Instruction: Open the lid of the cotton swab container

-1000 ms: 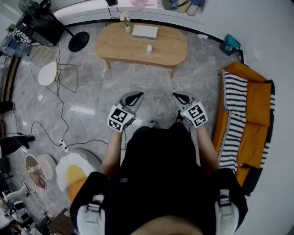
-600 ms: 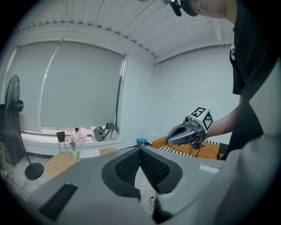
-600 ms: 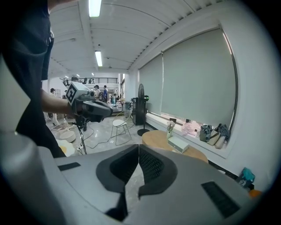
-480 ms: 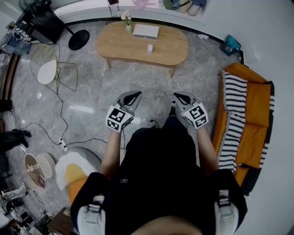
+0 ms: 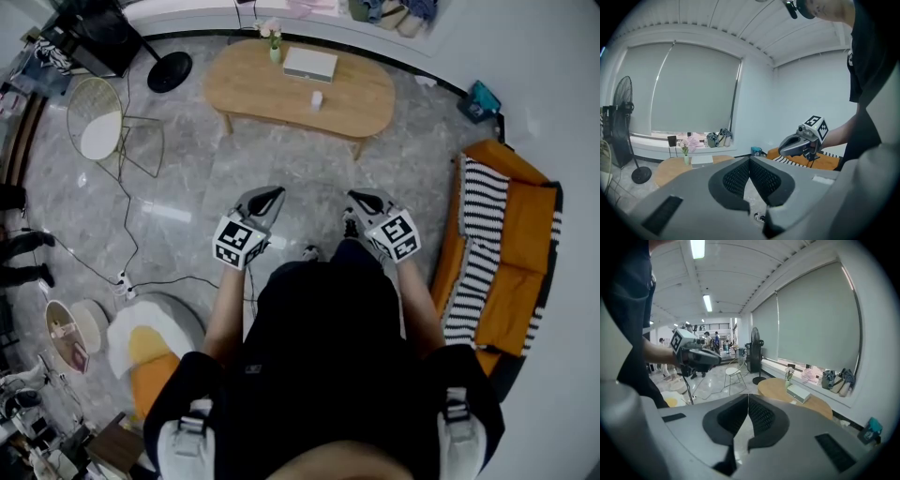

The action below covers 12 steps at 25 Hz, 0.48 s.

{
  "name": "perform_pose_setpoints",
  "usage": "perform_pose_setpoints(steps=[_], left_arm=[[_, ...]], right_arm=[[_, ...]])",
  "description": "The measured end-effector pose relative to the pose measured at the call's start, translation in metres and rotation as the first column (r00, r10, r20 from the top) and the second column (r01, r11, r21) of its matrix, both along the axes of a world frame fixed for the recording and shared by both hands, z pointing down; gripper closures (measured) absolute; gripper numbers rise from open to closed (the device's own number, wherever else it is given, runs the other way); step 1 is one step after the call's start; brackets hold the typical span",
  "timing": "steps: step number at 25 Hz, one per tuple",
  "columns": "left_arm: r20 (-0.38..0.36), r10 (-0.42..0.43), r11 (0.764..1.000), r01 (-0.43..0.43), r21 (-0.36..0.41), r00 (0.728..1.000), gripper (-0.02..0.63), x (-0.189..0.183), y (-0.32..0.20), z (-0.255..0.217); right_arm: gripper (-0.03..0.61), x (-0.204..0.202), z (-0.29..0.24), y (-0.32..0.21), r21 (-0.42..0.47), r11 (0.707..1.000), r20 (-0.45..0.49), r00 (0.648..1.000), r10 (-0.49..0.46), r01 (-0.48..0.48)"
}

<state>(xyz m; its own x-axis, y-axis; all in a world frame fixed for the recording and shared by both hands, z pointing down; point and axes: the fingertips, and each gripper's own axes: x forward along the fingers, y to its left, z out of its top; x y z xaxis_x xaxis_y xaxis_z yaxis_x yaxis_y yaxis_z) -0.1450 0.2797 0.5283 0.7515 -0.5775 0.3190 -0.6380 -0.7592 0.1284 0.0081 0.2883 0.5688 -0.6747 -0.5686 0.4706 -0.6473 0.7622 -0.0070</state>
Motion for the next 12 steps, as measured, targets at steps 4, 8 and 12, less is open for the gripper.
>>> perform_pose_setpoints(steps=[4, 8, 12], left_arm=[[-0.006, -0.011, 1.0, 0.011, 0.016, 1.0, 0.614, 0.005, -0.009, -0.007], [0.002, -0.008, 1.0, 0.008, 0.011, 1.0, 0.614, 0.008, -0.016, -0.002], [0.008, -0.013, 1.0, 0.013, -0.002, 1.0, 0.614, 0.015, -0.026, -0.001]], right_arm=[[0.581, 0.01, 0.004, -0.008, -0.014, 1.0, -0.008, 1.0, 0.008, -0.008], [0.581, 0.009, 0.012, -0.015, -0.032, 0.999, -0.038, 0.999, -0.017, 0.016], [0.581, 0.008, 0.013, -0.029, -0.018, 0.999, -0.022, 0.999, -0.039, 0.039]])
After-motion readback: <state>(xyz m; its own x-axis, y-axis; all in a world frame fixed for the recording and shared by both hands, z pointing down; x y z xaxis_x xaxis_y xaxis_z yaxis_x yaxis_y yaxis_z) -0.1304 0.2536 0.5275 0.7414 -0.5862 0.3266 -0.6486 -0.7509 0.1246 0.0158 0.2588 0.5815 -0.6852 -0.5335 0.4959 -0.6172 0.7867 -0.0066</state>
